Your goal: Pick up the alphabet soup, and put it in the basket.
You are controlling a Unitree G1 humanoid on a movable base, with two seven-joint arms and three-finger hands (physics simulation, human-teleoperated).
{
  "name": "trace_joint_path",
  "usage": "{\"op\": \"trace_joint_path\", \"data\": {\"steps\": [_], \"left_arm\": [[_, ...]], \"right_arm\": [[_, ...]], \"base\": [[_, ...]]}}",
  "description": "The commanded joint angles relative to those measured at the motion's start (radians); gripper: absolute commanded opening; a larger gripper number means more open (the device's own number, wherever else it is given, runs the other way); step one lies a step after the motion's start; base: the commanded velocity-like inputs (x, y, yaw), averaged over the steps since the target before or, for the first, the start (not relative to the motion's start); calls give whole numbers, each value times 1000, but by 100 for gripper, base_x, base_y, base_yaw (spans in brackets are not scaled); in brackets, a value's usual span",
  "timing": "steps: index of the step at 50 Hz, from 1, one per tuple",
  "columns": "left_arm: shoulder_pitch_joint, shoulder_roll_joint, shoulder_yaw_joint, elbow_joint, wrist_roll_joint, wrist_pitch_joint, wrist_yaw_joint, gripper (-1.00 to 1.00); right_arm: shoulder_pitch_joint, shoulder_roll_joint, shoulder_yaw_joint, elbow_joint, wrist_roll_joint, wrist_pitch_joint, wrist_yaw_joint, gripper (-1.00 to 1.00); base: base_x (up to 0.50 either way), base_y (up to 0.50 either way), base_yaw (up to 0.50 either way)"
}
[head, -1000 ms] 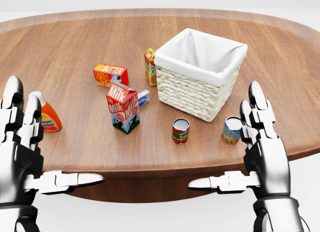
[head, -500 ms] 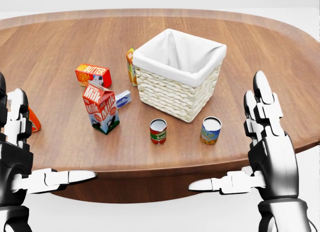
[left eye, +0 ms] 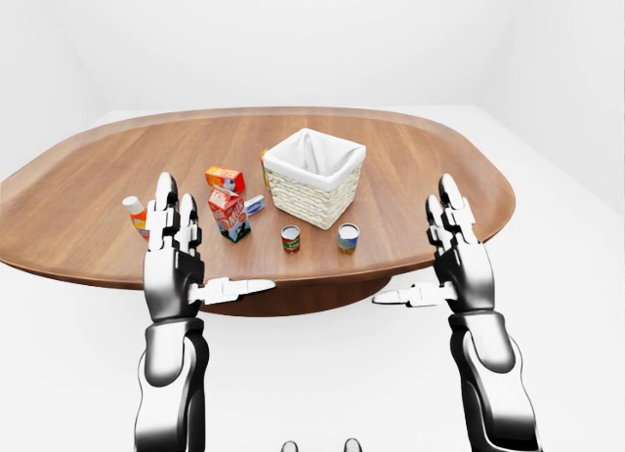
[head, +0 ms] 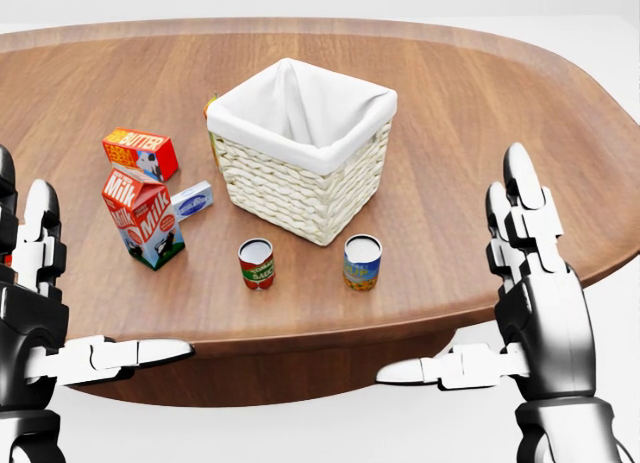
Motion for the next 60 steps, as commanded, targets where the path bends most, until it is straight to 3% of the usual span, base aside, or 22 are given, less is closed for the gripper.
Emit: {"op": "trace_joint_path", "data": {"steps": [1,19,60], "left_arm": [[3,1,1,-8,-1,0,1,100],[0,0,0,-7,-3,0,2,100],[5,-1,-3,-3,2,0,1,100]], "right_arm": [[2,2,7,5,-4,0,3,100],[-4,1,12,22,-18,0,3,100],[4,2,18,23,-20,0,7,100]], "base": [[0,0,0],[1,0,0],[28,-9,0]]}}
